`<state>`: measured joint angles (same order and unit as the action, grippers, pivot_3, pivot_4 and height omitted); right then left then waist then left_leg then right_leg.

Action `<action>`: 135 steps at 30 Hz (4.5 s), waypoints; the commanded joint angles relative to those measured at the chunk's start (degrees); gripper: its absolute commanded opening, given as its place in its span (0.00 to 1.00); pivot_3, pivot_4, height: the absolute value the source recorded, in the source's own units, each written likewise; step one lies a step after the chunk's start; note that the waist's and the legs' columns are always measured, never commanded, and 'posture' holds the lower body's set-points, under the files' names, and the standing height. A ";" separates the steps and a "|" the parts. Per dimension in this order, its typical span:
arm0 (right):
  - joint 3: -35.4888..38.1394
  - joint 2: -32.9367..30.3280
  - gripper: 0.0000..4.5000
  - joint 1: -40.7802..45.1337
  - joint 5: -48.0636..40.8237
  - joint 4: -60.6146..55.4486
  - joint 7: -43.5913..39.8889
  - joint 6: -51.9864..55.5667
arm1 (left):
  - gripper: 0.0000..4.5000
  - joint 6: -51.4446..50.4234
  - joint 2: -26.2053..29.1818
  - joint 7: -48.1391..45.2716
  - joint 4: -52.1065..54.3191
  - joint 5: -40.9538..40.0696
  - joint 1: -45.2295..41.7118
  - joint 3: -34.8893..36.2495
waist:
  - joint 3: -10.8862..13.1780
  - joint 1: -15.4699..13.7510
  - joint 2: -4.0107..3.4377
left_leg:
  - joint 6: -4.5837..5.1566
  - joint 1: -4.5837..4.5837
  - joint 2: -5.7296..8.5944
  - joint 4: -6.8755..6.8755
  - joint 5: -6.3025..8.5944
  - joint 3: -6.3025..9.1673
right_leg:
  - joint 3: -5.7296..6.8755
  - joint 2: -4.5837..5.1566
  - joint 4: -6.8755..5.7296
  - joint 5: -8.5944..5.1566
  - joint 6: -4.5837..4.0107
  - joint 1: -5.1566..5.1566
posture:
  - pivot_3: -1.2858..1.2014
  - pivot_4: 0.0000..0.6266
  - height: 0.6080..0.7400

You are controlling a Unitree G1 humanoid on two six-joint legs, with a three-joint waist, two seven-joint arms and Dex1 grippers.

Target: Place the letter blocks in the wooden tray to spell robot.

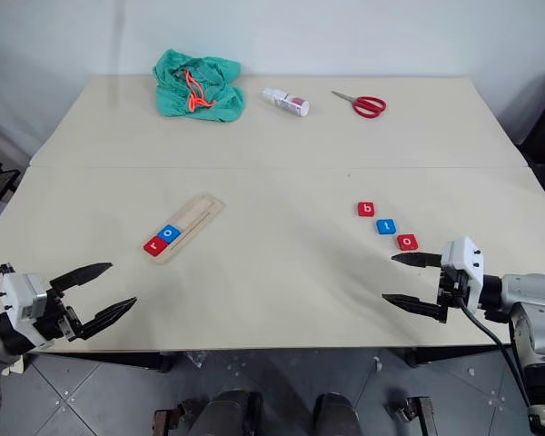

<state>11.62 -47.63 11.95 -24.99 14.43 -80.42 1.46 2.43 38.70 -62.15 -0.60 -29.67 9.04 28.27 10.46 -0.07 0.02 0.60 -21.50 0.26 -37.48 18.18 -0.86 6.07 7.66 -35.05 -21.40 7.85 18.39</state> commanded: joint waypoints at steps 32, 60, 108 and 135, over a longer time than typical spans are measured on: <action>-3.18 5.51 1.00 7.61 -1.81 -9.24 5.30 5.51 | 1.00 -26.73 5.40 21.96 4.75 6.28 -11.85 -8.41 | 0.07 -1.17 -0.05 | 0.04 -0.05 0.02 -0.16 0.03 0.07 | -0.03 -0.04 -0.20 0.00 0.00 0.05 | 0.52 0.24 1.00; 0.96 4.18 1.00 3.13 -3.43 -7.89 6.15 4.59 | 0.87 -29.76 2.38 21.04 -10.46 14.22 -27.19 -20.75 | 0.07 -1.44 -0.04 | 0.04 -0.04 0.06 -0.39 0.03 0.08 | -0.05 0.01 -0.51 0.00 0.00 0.07 | 0.52 0.24 1.00; 3.67 -1.81 1.00 -1.05 -8.03 7.30 -8.49 -3.65 | 0.83 -13.77 -9.10 -3.02 -4.30 20.93 -39.05 -44.44 | 0.14 -1.43 -0.04 | 0.06 -0.21 0.04 -0.57 0.05 0.06 | 0.02 -0.04 -0.40 0.00 0.00 0.06 | 0.52 0.24 1.00; 9.58 3.73 1.00 -11.85 -8.72 -14.91 14.95 8.39 | 0.99 -7.99 -1.76 -11.87 -1.75 4.65 -28.94 -25.65 | 0.17 -1.46 -0.11 | 0.06 -0.25 0.04 -0.60 0.05 0.17 | 0.04 -0.02 -0.39 0.00 0.00 0.06 | 0.52 0.24 1.00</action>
<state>18.77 -44.11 0.51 -33.20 2.77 -68.89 8.49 -7.65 37.28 -72.97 -1.99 -23.27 -19.62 1.27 10.63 -1.53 -0.09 0.66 -21.76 0.31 -38.08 18.23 -0.71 6.11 7.65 -35.44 -21.40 7.85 18.46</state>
